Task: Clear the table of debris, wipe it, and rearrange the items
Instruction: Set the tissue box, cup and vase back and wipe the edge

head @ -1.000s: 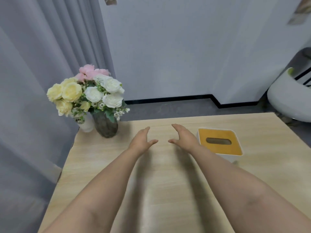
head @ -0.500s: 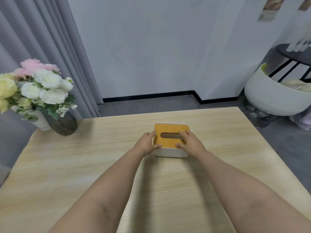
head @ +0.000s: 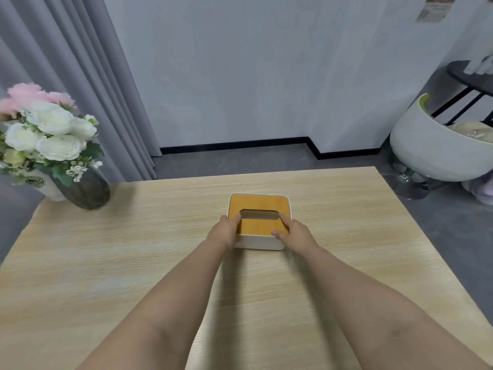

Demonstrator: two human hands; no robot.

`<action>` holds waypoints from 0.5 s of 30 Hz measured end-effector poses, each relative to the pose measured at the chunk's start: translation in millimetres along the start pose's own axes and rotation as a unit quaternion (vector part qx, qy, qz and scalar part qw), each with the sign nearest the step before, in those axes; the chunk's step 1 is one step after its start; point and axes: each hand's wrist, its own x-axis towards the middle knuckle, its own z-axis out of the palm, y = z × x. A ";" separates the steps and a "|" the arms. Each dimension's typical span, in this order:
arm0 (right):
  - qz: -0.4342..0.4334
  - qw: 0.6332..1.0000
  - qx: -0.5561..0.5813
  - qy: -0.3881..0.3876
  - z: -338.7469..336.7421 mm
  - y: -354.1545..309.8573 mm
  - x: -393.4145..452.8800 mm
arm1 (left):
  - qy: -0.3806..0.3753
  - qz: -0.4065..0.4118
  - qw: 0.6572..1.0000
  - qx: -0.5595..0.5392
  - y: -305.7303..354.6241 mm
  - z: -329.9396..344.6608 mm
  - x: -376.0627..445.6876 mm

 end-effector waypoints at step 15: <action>-0.104 0.994 -0.024 -0.022 65.2 -157.7 -1.1 | 0.074 -0.066 0.993 -0.061 -150.1 -54.9 -66.1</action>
